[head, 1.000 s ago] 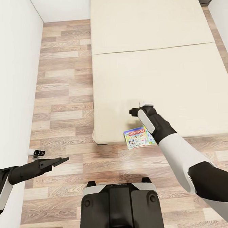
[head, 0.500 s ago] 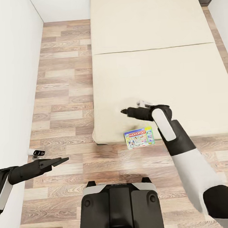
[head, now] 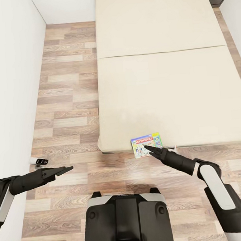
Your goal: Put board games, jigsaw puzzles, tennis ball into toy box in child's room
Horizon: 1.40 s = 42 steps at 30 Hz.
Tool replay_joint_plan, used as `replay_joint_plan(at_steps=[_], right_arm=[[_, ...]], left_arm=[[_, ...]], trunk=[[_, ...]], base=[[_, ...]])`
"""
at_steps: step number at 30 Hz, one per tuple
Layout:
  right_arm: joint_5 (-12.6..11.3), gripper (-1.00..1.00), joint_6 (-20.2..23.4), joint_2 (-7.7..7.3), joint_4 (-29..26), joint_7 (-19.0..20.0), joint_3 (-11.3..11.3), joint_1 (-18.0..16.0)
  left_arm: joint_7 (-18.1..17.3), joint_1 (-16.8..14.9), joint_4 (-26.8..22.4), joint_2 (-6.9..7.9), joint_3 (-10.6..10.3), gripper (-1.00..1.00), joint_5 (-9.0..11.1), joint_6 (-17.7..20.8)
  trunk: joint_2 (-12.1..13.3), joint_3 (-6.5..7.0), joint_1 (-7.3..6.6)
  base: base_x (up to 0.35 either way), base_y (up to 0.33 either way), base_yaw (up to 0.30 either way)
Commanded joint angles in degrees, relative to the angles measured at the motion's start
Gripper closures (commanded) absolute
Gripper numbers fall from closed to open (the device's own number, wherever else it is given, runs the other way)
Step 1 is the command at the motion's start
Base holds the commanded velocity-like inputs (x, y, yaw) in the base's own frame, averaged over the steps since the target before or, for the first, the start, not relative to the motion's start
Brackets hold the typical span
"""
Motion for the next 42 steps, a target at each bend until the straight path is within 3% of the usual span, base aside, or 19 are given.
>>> replay_joint_plan(at_steps=[1,7,19,42], right_arm=[[0.4,-1.0,-1.1,-0.08,0.0,2.6,-0.9,1.8],[0.7,-1.0,-5.0,-0.25,0.0,6.5,-2.1,5.4],[3.8,-1.0,-5.7,-0.2,0.2,9.1,-2.4,6.3],[4.2,-1.0,-6.5,-0.09,0.1,9.2,-1.8,6.3]], left_arm=[[-0.2,0.0,0.0,-0.01,0.0,-1.0,0.0,0.6],[-0.1,0.0,0.0,-0.04,-0.1,-1.0,0.0,0.5],[0.0,0.0,0.0,-0.13,-0.3,-1.0,0.0,0.6],[-0.1,0.0,0.0,-0.05,-0.1,-1.0,0.0,0.8]], trunk=[[-0.1,0.02,0.04],[-0.1,0.51,0.04],[-0.1,1.54,0.04],[-0.1,2.76,0.04]], base=[[0.0,0.0,-0.046],[0.0,0.0,-0.066],[0.0,0.0,-0.076],[0.0,0.0,-0.014]])
